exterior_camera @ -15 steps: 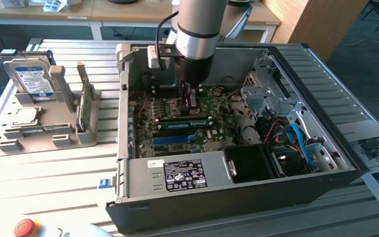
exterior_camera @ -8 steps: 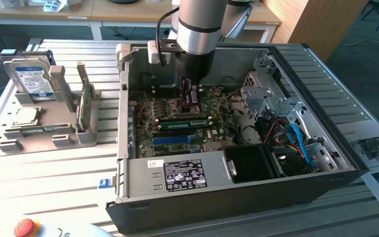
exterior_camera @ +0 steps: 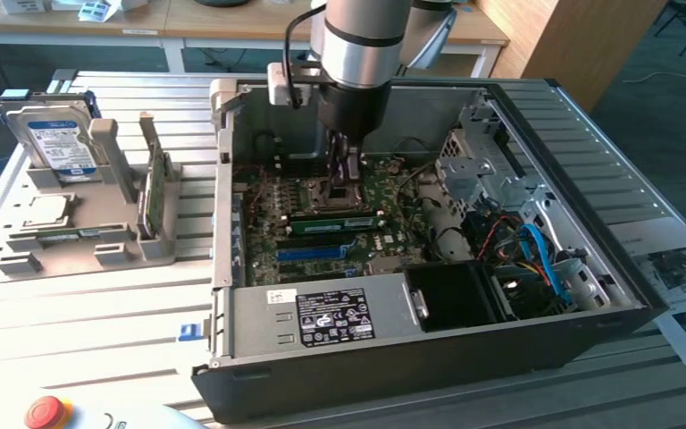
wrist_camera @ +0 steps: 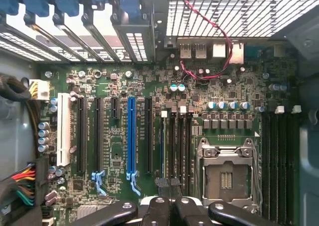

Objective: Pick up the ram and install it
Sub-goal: 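Press down the ram until it locks into place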

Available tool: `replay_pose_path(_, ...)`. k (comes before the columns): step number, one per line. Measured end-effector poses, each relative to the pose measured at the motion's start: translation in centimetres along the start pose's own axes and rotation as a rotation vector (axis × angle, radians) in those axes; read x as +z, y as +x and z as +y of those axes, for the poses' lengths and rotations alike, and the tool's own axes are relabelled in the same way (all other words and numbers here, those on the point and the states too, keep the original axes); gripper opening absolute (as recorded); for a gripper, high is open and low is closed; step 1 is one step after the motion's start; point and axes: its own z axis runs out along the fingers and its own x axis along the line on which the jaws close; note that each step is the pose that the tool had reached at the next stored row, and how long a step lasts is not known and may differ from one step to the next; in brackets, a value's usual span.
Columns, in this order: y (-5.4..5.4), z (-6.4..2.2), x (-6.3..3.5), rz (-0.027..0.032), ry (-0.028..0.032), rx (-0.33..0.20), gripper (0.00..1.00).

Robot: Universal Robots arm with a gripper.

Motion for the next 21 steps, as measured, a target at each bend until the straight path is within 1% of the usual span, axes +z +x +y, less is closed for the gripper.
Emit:
replay_pose_path(11,0.0,-0.06,-1.93,0.0005,-0.0044,0.000,0.10)
replay_pose_path(21,0.0,-0.10,-3.69,0.0017,-0.0109,0.000,0.10)
